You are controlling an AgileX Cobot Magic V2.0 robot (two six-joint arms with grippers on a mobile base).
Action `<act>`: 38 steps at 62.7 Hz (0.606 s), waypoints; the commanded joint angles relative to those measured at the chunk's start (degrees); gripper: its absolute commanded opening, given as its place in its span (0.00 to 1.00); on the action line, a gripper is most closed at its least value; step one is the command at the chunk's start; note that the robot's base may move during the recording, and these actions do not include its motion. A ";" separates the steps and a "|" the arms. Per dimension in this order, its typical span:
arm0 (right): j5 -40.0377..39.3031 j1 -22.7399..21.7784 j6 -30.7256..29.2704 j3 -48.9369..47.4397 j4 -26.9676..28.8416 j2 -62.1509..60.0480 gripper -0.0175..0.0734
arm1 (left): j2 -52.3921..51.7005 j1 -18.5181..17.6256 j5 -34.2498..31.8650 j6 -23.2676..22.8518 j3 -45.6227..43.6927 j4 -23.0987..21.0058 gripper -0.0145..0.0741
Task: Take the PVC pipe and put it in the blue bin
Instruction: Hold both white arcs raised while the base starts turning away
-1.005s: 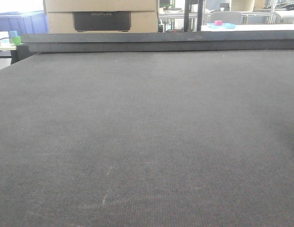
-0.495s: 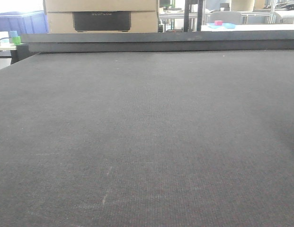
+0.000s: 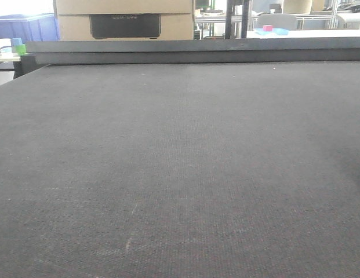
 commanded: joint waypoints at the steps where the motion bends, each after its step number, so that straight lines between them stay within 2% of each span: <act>1: -0.46 0.09 -0.24 -0.23 -0.14 -0.27 0.01 | -0.05 -0.30 -1.70 0.00 -0.44 -0.50 0.04; 38: -0.46 0.09 -0.24 -0.23 -0.14 -0.27 0.01 | -0.05 -0.30 -1.70 0.00 -0.44 -0.50 0.04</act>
